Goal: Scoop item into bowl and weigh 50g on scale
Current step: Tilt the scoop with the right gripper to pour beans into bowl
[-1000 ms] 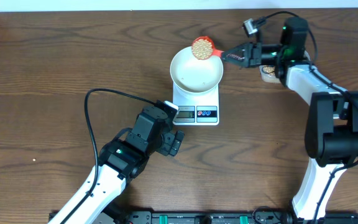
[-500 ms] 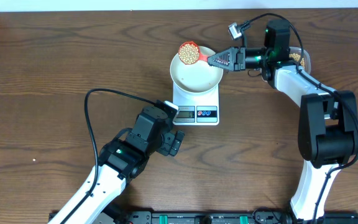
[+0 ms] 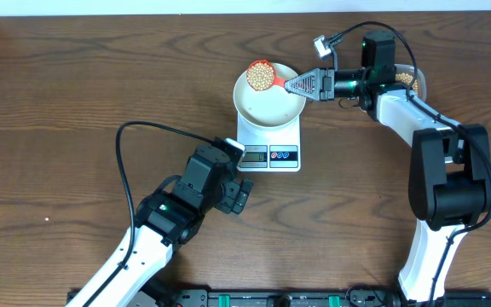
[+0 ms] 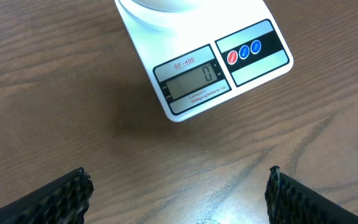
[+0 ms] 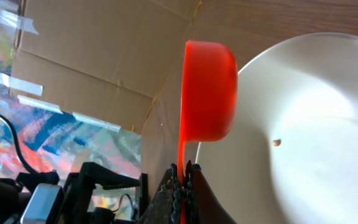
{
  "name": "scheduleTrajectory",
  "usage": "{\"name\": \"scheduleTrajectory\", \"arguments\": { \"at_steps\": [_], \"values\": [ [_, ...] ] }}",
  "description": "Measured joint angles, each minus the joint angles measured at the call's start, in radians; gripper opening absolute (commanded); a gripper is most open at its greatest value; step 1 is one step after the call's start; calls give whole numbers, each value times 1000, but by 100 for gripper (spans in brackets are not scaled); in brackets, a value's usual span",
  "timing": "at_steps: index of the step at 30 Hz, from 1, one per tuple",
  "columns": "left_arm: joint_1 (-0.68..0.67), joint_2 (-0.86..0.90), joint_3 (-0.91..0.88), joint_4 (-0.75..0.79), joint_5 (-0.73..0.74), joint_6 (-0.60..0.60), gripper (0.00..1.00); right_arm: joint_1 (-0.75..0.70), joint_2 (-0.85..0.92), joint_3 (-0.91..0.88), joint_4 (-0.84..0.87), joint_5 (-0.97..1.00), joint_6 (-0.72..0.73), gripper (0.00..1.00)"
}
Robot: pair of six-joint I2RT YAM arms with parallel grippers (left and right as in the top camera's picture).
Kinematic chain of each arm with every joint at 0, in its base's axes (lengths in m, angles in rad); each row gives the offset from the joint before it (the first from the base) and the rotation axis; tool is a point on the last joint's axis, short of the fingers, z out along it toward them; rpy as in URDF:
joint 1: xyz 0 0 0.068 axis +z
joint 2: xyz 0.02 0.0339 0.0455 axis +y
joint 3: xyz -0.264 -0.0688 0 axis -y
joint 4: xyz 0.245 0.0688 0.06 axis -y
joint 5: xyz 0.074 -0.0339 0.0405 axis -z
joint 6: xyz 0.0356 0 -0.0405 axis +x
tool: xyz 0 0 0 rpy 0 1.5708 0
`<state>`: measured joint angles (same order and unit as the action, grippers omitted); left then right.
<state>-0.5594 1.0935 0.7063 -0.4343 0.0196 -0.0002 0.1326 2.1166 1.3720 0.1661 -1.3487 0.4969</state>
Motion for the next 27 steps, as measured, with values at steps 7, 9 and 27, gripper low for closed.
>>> {"name": "scheduleTrajectory", "arguments": {
  "at_steps": [7, 9, 27],
  "values": [
    [0, 0, 0, 0, 0, 0, 91, 0, -2, 0, -100, 51, -62, 2],
    [0, 0, 0, 0, 0, 0, 91, 0, -8, -1, -183, 90, -108, 2],
    [0, 0, 0, 0, 0, 0, 91, 12, -290, -4, -597, 472, -441, 1]
  ]
}}
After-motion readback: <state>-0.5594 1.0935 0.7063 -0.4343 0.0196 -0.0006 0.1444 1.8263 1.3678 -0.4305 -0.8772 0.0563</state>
